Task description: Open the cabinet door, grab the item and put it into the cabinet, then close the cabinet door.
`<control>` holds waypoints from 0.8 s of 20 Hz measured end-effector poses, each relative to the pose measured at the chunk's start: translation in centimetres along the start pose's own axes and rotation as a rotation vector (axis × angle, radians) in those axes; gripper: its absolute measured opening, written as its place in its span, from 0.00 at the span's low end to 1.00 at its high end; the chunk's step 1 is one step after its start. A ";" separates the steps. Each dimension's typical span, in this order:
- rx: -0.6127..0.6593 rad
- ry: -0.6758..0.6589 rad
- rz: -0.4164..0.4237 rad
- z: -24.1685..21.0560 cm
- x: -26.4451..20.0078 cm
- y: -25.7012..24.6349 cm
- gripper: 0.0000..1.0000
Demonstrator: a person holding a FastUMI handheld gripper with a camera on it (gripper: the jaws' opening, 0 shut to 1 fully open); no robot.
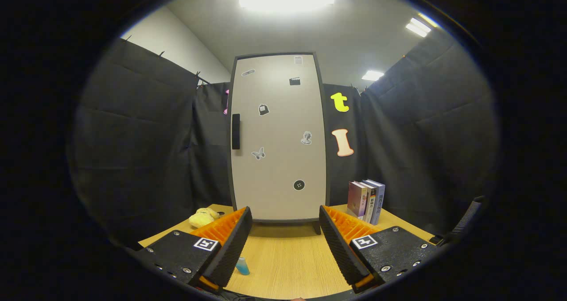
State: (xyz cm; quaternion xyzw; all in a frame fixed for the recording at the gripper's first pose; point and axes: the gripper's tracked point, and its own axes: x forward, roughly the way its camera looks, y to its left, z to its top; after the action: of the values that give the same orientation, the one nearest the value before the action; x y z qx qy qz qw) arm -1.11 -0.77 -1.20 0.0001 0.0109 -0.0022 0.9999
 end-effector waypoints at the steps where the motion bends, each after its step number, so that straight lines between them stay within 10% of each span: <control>1: 0.002 0.001 -0.001 -0.1 0.1 -0.1 0.93; 16: 0.001 -0.003 0.003 0.7 1.1 -1.0 0.94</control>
State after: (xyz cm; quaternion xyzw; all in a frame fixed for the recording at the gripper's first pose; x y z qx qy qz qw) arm 0.05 -1.76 -0.54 0.0007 0.0094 -0.0009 1.0000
